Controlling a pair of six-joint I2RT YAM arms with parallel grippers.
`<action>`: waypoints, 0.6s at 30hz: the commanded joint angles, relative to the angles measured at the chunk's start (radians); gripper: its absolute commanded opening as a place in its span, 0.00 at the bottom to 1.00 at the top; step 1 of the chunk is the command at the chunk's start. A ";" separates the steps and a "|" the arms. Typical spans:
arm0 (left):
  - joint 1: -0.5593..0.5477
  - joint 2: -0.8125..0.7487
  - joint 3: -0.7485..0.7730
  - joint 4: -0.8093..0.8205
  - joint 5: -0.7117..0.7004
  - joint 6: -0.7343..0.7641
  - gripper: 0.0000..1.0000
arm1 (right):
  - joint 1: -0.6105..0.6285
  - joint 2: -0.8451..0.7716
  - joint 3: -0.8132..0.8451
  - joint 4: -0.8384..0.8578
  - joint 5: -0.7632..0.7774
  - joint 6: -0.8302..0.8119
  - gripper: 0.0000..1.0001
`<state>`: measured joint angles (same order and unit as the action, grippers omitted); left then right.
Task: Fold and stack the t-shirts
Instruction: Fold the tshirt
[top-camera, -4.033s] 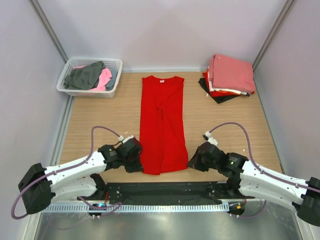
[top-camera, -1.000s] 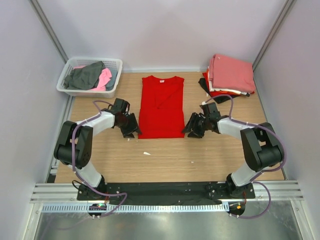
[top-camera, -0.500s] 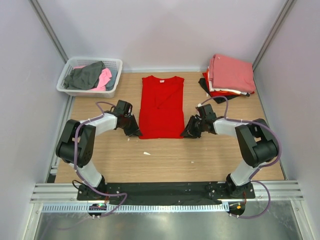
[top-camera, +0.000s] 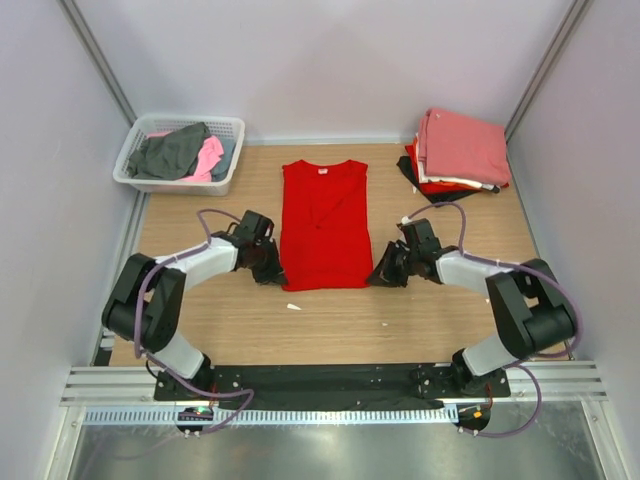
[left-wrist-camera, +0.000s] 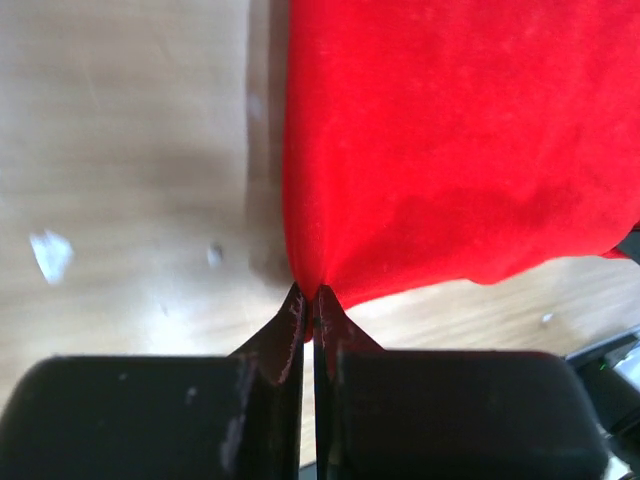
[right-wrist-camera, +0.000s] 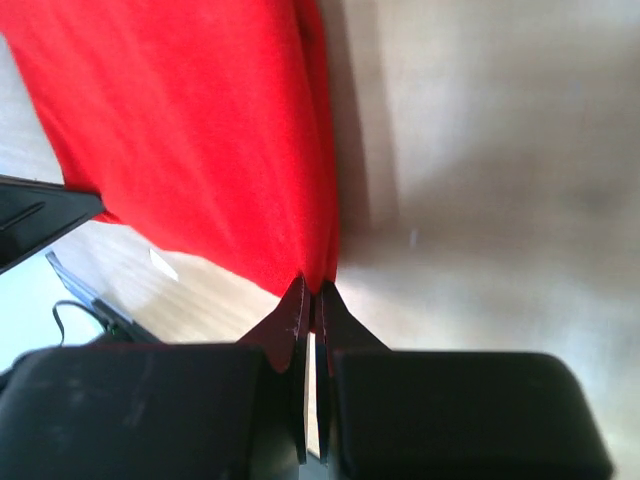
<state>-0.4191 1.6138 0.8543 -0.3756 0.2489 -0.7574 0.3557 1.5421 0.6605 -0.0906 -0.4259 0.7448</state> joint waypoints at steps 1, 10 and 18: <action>-0.064 -0.127 -0.052 -0.077 -0.034 -0.037 0.00 | 0.031 -0.176 -0.083 -0.027 0.010 0.034 0.02; -0.262 -0.468 -0.190 -0.247 -0.100 -0.207 0.00 | 0.282 -0.632 -0.225 -0.245 0.191 0.220 0.01; -0.265 -0.596 0.007 -0.482 -0.201 -0.175 0.00 | 0.298 -0.779 -0.089 -0.440 0.355 0.217 0.01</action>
<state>-0.6853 1.0008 0.7391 -0.7506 0.1184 -0.9443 0.6510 0.7399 0.4644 -0.4618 -0.1867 0.9565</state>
